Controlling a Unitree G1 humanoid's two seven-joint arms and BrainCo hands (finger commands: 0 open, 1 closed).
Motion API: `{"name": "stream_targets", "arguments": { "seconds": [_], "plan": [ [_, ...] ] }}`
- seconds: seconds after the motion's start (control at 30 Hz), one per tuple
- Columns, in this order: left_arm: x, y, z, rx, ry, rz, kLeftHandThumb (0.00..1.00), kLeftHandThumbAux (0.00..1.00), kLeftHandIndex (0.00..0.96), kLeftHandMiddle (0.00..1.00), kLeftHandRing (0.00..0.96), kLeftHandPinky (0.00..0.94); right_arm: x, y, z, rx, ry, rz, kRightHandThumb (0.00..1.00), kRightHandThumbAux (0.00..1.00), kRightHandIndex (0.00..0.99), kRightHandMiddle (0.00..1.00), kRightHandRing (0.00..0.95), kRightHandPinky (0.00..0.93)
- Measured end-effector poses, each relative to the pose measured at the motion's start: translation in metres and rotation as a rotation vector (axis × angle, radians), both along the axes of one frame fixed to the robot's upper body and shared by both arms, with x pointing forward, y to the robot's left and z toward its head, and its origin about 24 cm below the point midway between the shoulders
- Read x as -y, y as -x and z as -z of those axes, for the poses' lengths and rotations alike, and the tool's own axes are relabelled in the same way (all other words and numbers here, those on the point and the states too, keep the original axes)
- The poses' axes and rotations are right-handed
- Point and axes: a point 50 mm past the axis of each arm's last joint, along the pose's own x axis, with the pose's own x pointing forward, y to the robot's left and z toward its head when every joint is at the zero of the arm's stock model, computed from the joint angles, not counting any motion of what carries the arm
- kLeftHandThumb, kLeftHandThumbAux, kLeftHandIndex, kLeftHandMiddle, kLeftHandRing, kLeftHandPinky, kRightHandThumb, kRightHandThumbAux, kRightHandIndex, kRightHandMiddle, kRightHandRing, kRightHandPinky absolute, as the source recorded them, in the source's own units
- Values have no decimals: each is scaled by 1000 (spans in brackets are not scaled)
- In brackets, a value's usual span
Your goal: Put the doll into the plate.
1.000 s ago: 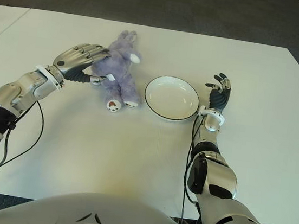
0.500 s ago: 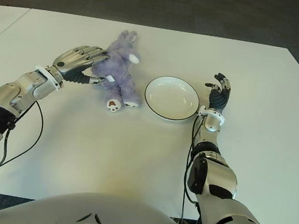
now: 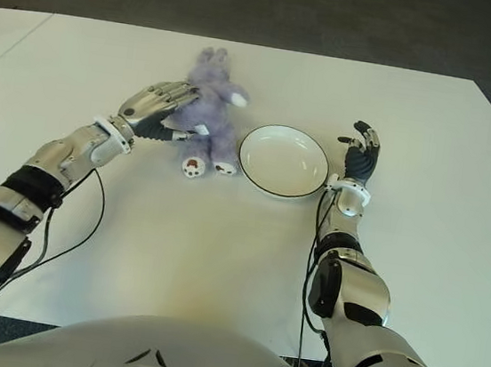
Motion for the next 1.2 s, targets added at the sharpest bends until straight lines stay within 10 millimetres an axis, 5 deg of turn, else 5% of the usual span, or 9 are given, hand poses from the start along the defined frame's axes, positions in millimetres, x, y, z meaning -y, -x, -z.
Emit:
{"name": "stream_targets", "arguments": {
  "seconds": [0.17,0.27,0.7,0.77,0.8,0.83,1.07,1.13,1.2],
  "plan": [
    [21,-10,11,62,20,-20,366,400,29,0,0,144,0,-1,-1,3,0,2,1000,660,244,232,461,129],
    [29,-16,14,111,-3,-42,549,477,109,0,47,215,0,-1,-1,4,-1,0,1000,660,245,231,461,139],
    [47,-34,17,169,-157,-161,739,444,286,33,142,301,0,-1,-1,3,-13,-12,1000,661,261,225,460,202],
    [48,-35,18,169,-174,-178,756,446,298,66,173,323,0,-1,-1,4,-14,-17,1000,660,261,223,460,186],
    [48,-34,19,169,-182,-185,732,625,387,90,199,343,0,-1,-1,4,-14,-19,1000,660,260,221,460,179],
    [48,-34,20,168,-188,-192,728,654,402,95,203,346,0,-1,-1,4,-14,-22,1000,660,260,220,460,178],
    [51,-34,22,176,-210,-226,738,685,423,253,398,450,0,-1,0,4,-20,-24,1000,660,254,226,461,193],
    [51,-34,22,183,-214,-239,967,678,411,341,412,450,0,-1,0,5,-24,-24,1000,660,254,226,461,190],
    [49,-34,23,188,-217,-249,998,670,420,395,416,455,0,-1,0,6,-26,-25,1000,660,253,225,461,194]
  ]
}}
